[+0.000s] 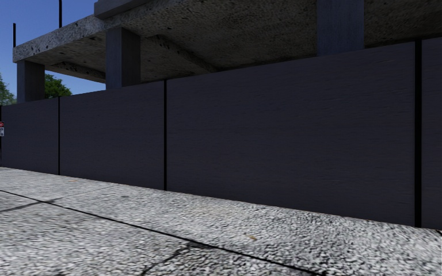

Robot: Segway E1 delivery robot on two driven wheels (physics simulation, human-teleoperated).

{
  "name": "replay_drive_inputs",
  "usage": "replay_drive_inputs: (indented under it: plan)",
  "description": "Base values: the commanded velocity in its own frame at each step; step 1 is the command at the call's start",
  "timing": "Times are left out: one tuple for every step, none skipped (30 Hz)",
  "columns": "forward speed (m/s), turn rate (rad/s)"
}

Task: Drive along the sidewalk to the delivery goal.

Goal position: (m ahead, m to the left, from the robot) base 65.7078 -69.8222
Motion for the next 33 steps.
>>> replay_drive_inputs:
  plan:
    - [0.00, 0.27]
    - [0.00, 0.30]
    - [0.00, 0.31]
    - [0.00, 0.31]
    - [0.00, 0.32]
    - [0.00, 0.34]
    - [0.00, 0.35]
    - [0.00, 0.35]
    - [0.00, 0.35]
    - [0.00, 0.36]
    - [0.00, 0.41]
    - [0.00, 0.45]
    - [0.00, 0.49]
    - [0.00, 0.49]
    - [0.00, 0.50]
    - [0.00, 0.50]
    - [0.00, 0.50]
    - [0.00, 0.50]
    - [0.00, 0.50]
    - [0.00, 0.50]
    - [0.00, 0.50]
    - [0.00, 0.50]
    - [0.00, 0.50]
    - [0.00, 0.50]
    - [0.06, 0.50]
    - [0.24, 0.50]
    - [0.35, 0.50]
    - [0.45, 0.50]
    - [0.45, 0.50]
    - [0.64, 0.50]
    - [0.75, 0.50]
    - [0.78, 0.50]
    - [0.79, 0.50]
